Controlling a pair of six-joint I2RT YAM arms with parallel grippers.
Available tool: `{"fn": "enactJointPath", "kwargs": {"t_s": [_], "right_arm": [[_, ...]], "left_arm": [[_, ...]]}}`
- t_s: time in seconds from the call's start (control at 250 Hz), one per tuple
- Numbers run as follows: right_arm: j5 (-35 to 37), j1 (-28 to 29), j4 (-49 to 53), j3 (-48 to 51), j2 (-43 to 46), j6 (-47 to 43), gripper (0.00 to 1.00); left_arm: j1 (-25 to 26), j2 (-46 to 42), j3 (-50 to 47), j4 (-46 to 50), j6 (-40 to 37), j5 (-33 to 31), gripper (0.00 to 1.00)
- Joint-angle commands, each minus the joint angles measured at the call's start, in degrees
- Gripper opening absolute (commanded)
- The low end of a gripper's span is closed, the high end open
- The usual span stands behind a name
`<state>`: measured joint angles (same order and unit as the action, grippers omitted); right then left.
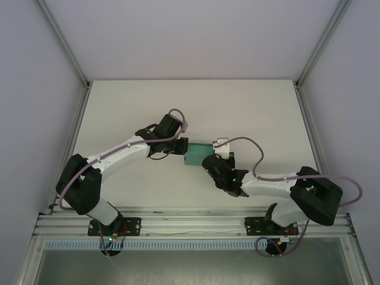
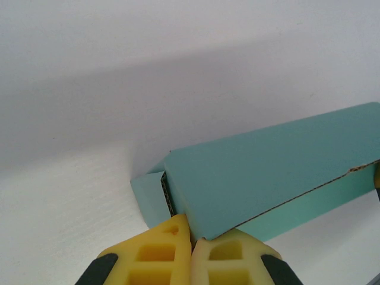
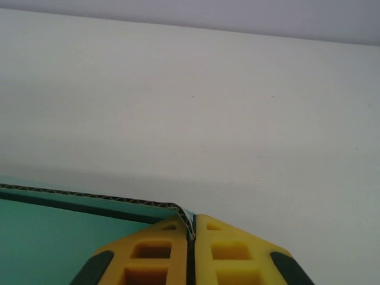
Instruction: Assemble paper box
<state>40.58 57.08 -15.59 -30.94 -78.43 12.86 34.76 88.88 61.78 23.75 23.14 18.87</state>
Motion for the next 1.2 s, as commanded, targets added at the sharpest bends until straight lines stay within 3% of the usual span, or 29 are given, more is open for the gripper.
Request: {"fn": "enactJointPath", "kwargs": {"t_s": [0.0, 0.216, 0.364, 0.436, 0.572, 0.72, 0.923, 1.195], "right_arm": [[-3.9, 0.6, 8.5, 3.0, 2.1, 0.2, 0.13], [-5.5, -1.4, 9.1, 2.6, 11.8, 2.2, 0.4], [-11.5, -3.6, 10.9, 1.8, 18.2, 3.9, 0.67], [-12.1, -4.2, 11.7, 1.0, 20.4, 4.6, 0.73], [-13.7, -7.3, 13.8, -2.2, 21.7, 6.8, 0.76], [-18.0, -11.6, 17.0, -6.7, 17.0, 8.5, 0.76], [-23.4, -16.2, 20.9, -8.2, 10.0, 13.2, 0.66], [-28.4, -16.4, 18.9, -0.3, 7.9, 19.3, 0.55]], "left_arm": [[0.9, 4.3, -3.9, 6.7, 1.2, -1.2, 0.0], [0.8, 3.7, -4.3, 6.1, 1.1, -1.5, 0.0], [1.3, 3.5, -4.5, 5.6, 1.1, -0.9, 0.0], [1.6, 3.3, -4.3, 5.5, 1.0, -1.1, 0.0], [1.9, 2.9, -4.1, 5.5, 0.9, -0.9, 0.0], [2.0, 2.5, -4.4, 4.9, 1.0, -0.9, 0.0], [2.1, 1.8, -4.6, 4.6, 1.0, -1.3, 0.0], [2.1, -0.6, -4.3, 4.5, -0.2, -0.8, 0.0]]}}
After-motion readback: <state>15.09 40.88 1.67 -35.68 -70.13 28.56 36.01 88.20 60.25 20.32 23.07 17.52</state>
